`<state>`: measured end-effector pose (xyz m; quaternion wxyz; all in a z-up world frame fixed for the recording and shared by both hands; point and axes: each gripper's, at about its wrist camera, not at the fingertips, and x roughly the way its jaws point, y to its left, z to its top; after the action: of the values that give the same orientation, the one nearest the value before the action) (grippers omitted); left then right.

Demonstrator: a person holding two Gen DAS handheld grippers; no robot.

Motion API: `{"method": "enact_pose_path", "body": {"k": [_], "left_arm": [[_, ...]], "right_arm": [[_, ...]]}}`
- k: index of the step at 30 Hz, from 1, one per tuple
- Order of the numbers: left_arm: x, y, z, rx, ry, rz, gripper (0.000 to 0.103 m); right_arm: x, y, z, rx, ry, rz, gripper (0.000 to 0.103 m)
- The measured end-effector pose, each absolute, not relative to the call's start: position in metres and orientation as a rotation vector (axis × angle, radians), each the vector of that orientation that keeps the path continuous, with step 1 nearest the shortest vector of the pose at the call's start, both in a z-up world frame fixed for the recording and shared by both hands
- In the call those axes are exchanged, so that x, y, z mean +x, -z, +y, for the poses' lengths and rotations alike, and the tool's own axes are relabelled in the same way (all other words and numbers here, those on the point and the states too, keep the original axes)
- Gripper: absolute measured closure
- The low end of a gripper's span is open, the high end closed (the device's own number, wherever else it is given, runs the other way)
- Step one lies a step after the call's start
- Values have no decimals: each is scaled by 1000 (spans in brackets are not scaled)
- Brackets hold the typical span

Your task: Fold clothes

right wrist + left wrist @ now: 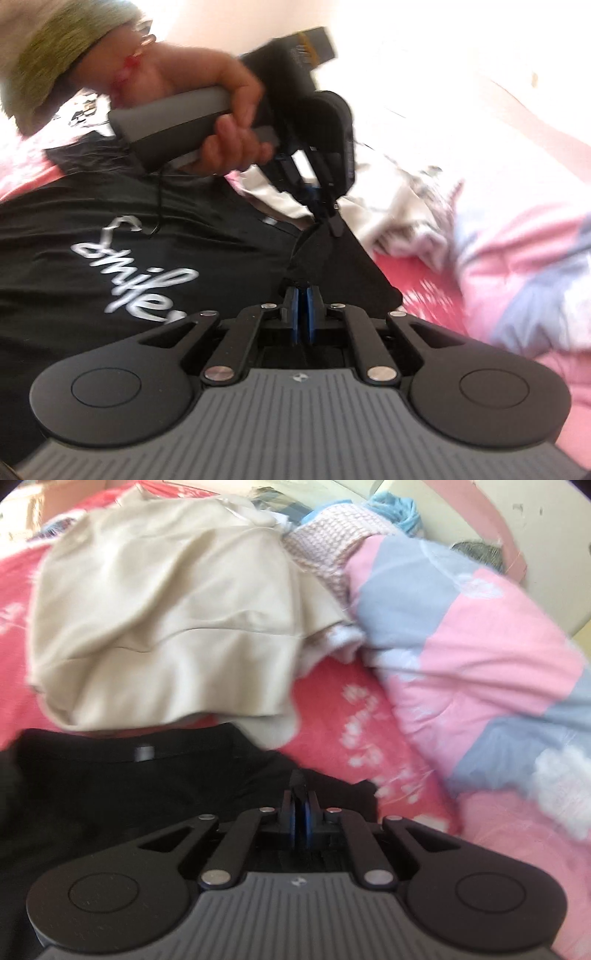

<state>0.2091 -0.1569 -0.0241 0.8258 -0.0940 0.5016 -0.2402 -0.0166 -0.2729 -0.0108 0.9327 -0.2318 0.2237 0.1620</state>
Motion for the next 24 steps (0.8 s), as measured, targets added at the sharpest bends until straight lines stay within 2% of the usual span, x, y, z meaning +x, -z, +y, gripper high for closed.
{"method": "enact_pose_path", "body": {"k": [7,16,21,24], "left_arm": [[200,50,-134,-116,388,1113,97],[202,50,-132,-130,402,1088,94],[210,54,-132,-153,393,1116,92],[213,59,-130,-194,389,1133,92]], "right_arm": [[-22,47,-245,-618,-411,506,100],[-16,40,-251,-508,-398,531,100],[-21,52,-242,-614,-431,507,96],[-20,54,-234,-648,-446,484,86]]}}
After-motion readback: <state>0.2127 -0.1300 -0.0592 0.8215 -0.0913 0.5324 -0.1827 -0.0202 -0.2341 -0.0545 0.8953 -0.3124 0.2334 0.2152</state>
